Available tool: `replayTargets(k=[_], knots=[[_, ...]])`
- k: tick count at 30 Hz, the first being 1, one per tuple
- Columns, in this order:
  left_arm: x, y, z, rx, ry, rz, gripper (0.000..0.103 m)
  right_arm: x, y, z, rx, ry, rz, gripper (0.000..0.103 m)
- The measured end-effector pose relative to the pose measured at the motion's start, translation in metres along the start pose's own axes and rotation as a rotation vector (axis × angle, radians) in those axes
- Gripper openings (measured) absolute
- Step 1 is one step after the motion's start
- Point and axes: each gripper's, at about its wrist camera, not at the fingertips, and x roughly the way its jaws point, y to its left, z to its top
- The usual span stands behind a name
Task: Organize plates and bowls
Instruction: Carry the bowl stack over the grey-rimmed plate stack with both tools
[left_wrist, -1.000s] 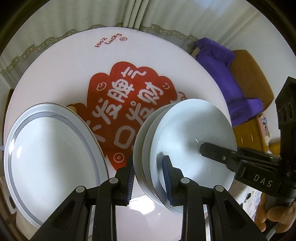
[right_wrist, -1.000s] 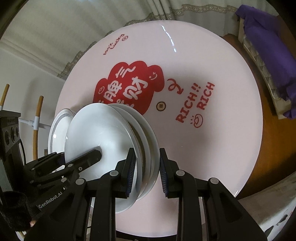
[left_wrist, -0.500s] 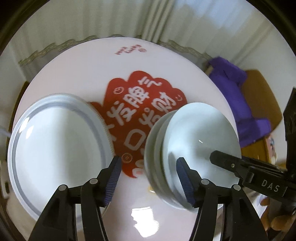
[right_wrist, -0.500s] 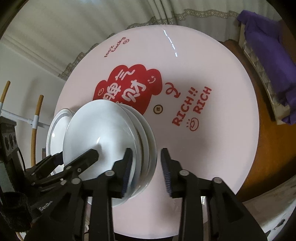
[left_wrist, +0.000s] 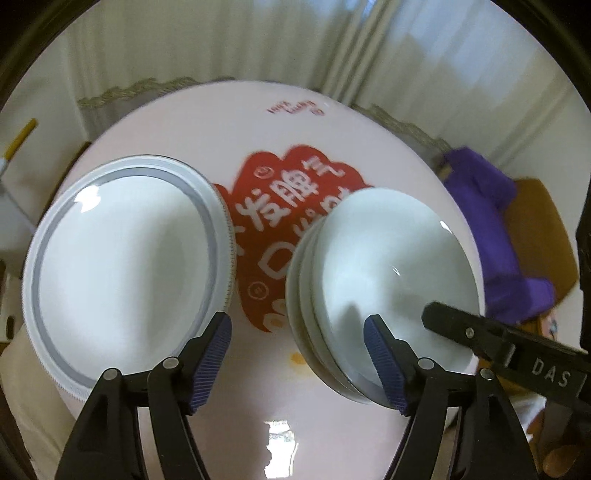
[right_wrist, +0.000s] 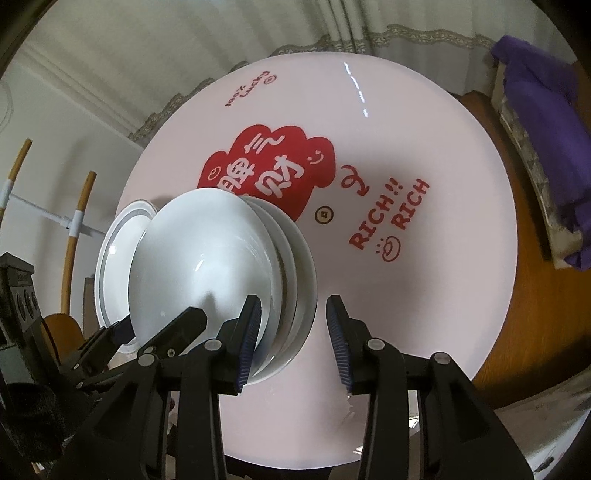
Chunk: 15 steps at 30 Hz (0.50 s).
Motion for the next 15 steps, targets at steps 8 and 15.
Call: replayTargets(k=[8,15], knots=[[-0.008,-0.021,-0.017,-0.04,-0.125,0.133,0.068,0.001,0.004,-0.001,-0.058,0.01,0.004,0.039],[-0.005,-0.026,-0.022,-0.056,-0.117,0.09,0.047,0.004,0.007,0.002,-0.105,0.015,-0.014,0.038]])
